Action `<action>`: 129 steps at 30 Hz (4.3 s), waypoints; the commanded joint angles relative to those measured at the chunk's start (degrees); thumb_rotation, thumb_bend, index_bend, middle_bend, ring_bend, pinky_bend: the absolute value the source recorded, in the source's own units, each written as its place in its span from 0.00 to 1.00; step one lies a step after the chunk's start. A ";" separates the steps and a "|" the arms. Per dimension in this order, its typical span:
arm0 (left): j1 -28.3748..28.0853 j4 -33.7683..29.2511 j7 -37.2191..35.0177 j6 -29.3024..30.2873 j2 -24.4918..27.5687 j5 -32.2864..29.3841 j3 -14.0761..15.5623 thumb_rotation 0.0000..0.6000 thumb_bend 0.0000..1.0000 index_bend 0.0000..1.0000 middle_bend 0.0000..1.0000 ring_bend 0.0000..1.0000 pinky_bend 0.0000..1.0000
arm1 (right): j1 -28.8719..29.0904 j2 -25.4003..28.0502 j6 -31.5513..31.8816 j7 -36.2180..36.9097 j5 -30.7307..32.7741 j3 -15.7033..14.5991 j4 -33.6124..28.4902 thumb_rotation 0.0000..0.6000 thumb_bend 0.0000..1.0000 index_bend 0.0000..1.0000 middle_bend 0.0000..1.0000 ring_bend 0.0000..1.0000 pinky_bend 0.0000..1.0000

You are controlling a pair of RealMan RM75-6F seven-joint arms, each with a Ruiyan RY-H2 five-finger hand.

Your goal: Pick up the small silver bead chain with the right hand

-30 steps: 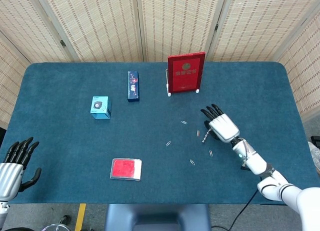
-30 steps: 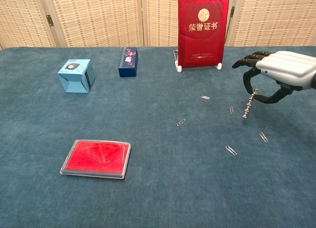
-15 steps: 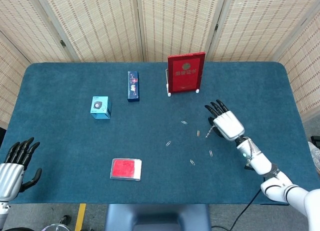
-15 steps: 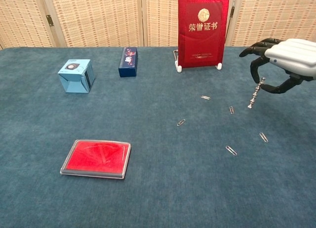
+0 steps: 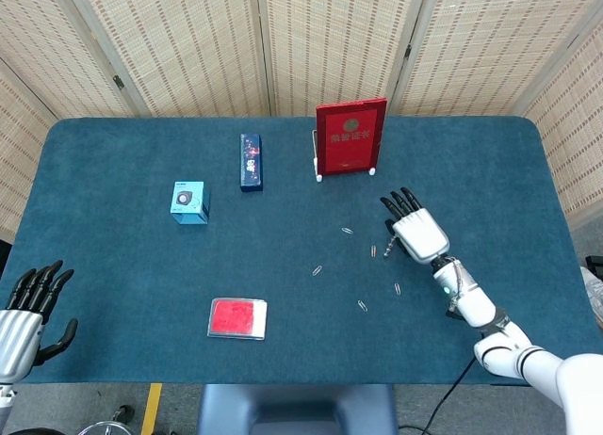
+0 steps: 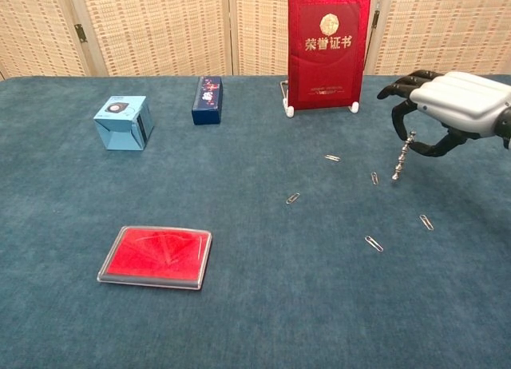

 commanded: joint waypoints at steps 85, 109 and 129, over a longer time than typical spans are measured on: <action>0.05 -0.21 3.96 -1.07 -0.94 -0.25 0.01 1.00 0.50 0.00 0.00 0.00 0.00 | -11.23 5.94 16.31 5.37 -5.56 -3.56 -8.72 1.00 0.48 0.80 0.16 0.08 0.00; -0.65 -1.06 6.32 -2.07 -1.60 0.09 0.06 1.00 0.50 0.00 0.00 0.00 0.00 | -24.28 3.62 25.39 18.78 -0.90 -3.16 6.27 1.00 0.49 0.80 0.17 0.09 0.00; -0.52 -1.26 5.66 -1.98 -1.27 -0.33 0.08 1.00 0.50 0.00 0.00 0.00 0.00 | -22.86 3.32 23.23 21.45 -3.44 -3.71 7.80 1.00 0.48 0.10 0.00 0.05 0.00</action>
